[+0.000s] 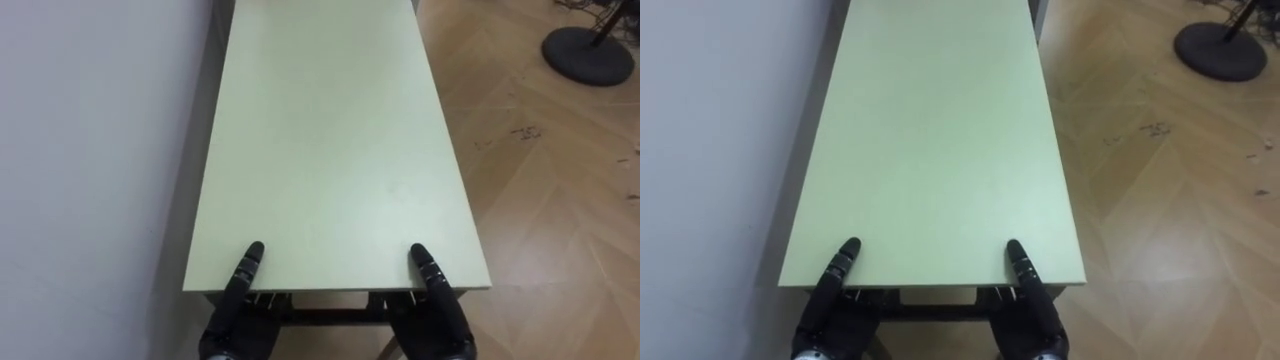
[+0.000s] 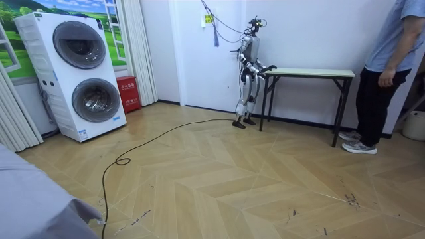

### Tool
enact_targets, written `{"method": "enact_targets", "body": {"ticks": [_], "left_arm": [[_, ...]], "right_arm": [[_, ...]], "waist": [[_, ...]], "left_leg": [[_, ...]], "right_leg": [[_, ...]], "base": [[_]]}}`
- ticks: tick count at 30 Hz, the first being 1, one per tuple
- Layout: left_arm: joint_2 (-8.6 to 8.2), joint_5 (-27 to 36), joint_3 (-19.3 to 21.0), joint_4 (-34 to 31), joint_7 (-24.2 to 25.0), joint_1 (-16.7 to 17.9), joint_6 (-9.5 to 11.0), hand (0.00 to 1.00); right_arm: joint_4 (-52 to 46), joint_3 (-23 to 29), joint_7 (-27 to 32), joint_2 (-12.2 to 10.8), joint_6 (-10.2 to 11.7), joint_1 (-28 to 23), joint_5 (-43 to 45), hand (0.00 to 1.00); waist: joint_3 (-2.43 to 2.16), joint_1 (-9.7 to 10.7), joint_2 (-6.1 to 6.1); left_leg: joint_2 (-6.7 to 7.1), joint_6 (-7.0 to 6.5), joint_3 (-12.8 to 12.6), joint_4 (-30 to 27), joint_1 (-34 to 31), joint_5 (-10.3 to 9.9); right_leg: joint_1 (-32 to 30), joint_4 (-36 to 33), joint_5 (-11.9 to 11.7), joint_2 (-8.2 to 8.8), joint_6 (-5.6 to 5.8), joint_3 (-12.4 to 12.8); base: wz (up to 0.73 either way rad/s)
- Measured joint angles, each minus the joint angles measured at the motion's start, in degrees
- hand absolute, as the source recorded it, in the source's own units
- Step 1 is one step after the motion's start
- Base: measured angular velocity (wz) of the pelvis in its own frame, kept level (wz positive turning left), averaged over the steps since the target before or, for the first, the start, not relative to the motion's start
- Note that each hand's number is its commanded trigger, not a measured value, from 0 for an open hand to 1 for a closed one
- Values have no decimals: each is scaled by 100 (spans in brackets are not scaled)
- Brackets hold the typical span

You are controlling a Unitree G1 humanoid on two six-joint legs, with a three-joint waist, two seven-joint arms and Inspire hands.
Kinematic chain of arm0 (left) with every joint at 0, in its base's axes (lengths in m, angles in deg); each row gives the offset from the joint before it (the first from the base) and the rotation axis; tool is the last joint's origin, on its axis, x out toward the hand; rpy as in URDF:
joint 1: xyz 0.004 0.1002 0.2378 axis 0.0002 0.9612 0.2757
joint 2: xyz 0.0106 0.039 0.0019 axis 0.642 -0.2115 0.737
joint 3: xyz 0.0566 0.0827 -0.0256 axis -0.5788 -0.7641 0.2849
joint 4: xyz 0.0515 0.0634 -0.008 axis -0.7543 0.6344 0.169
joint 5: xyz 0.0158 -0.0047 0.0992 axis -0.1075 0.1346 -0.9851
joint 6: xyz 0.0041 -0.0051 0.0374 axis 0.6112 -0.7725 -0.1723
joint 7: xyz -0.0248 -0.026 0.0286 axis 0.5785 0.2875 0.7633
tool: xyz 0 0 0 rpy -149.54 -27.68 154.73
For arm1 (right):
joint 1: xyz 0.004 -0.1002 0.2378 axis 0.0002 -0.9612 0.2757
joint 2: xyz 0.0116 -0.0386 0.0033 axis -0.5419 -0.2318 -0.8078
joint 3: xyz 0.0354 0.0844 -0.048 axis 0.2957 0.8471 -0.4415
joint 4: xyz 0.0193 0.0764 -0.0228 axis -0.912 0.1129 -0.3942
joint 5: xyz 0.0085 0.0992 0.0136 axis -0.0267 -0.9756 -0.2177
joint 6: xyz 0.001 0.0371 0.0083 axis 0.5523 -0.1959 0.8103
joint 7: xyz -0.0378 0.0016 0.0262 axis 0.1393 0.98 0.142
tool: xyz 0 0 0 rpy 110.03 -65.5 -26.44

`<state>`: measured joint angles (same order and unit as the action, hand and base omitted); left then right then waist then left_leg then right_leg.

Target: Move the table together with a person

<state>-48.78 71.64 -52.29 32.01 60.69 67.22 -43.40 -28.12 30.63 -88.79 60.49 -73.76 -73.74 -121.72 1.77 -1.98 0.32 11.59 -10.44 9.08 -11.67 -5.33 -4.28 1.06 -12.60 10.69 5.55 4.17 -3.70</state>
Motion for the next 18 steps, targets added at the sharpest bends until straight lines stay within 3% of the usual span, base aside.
{"method": "enact_targets", "body": {"ticks": [11, 12, 13, 14, 15, 16, 18], "left_arm": [[-36, -50, 176, 337, 258, -98, -215, 100], [-52, -82, 182, 445, 316, -125, -234, 89], [-62, -102, 187, 476, 337, -130, -245, 72], [-68, -118, 225, 509, 366, -137, -275, 63], [-68, -130, 256, 563, 417, -149, -302, 31], [-68, -146, 276, 584, 436, -154, -326, 0], [-68, -253, 350, 753, 610, -190, -371, 0]], "right_arm": [[248, 83, -188, -23, -168, 62, 120, 100], [307, 120, -220, -42, -205, 71, 177, 100], [328, 128, -230, -56, -212, 78, 190, 90], [391, 145, -280, -86, -221, 101, 218, 64], [464, 154, -340, -105, -236, 128, 230, 27], [469, 155, -341, -106, -246, 131, 234, 0], [566, 181, -472, -112, -326, 140, 293, 0]], "waist": [[-14, -7, -41], [-15, -10, -50], [-18, -10, -54], [-22, -9, -60], [-24, -8, -63], [-26, -8, -65], [-8, -7, -34]], "left_leg": [[-15, 31, 36, 11, 81, -25], [-22, 39, 62, 30, 94, -53], [-28, 40, 64, 30, 96, -54], [-43, 45, 64, 30, 95, -56], [-58, 53, 63, 30, 99, -58], [-64, 58, 63, 29, 100, -59], [-91, 79, 62, 27, 103, -61]], "right_leg": [[89, 6, 6, -23, -12, 27], [95, -1, 0, -38, -22, 18], [96, -1, -4, -45, -29, 18], [95, 0, -15, -61, -46, 15], [98, 0, -21, -74, -56, -10], [101, 0, -23, -78, -60, -36], [107, 2, -32, -93, -74, -116]], "base": [[0], [0], [0], [0], [0], [0], [0]]}}
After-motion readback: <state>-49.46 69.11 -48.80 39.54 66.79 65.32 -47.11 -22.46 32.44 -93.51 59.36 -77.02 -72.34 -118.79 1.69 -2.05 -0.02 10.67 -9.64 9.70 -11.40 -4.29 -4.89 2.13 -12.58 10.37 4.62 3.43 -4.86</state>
